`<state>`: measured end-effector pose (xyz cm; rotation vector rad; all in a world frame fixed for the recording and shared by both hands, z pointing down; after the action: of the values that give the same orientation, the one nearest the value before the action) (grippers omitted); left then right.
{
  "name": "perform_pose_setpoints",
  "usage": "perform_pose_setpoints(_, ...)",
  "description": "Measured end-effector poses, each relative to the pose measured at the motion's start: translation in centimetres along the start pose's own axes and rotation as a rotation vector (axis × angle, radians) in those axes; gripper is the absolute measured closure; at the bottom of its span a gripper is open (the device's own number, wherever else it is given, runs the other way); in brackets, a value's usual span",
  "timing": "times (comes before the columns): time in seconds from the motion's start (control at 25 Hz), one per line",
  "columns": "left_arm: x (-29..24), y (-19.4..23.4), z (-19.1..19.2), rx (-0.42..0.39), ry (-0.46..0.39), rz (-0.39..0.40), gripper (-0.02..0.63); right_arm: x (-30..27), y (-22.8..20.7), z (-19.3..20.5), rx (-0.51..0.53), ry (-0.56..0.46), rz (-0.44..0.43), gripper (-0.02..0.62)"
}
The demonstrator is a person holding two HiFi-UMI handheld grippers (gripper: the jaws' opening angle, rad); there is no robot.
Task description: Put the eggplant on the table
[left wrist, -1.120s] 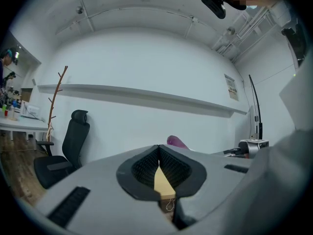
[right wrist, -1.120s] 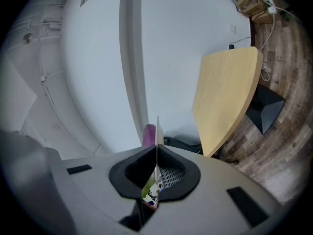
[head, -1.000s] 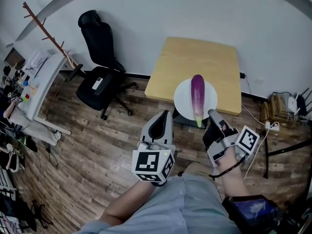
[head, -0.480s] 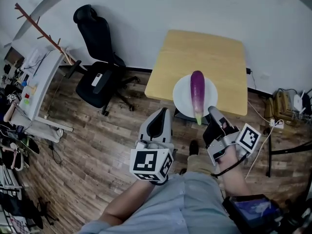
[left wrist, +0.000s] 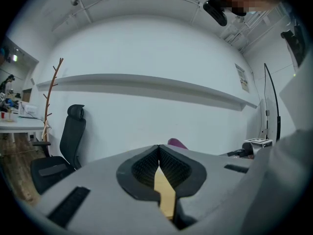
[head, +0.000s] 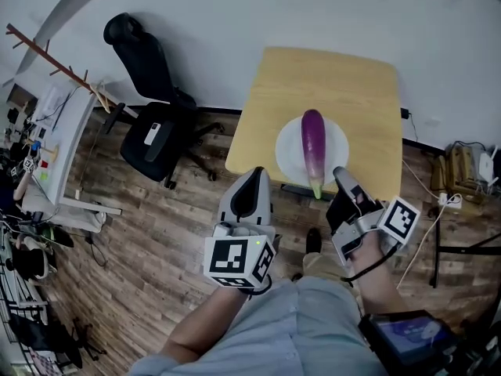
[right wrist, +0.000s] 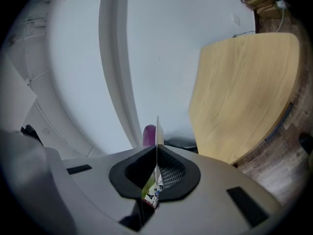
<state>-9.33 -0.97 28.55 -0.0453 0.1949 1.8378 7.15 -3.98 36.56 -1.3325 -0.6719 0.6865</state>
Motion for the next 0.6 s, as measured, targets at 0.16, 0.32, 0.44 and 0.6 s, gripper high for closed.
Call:
perform_pose_setpoints(0.16, -3.2, 0.6, -0.8, 0.0, -0.001, -0.024, 0.6, -2.2, -0.3, -2.4, -0.007, 0.016, 0.0, 0.588)
perform_pose_setpoints(0.32, -6.0, 0.8, -1.7, -0.005, -0.01, -0.043, 0.6, -4.5, -0.2, -4.9, -0.006, 0.031, -0.006, 0.588)
perform_pose_setpoints(0.44, -6.9, 0.7, -2.4, -0.012, -0.024, -0.057, 0.6, -5.4, -0.1, -5.8, 0.0, 0.045, -0.012, 0.588)
perform_pose_setpoints(0.6, -7.7, 0.8, -3.2, -0.017, -0.047, -0.078, 0.6, -6.8, 0.1, -7.1, 0.006, 0.061, -0.019, 0.588)
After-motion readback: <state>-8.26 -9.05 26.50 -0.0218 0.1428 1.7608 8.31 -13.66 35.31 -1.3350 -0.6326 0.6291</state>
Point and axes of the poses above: the fingertips, and each gripper's own axes: x backward along the fingers, y to its left, z out of its underside, the point moved 1 cm from there along x, backward along the fingers
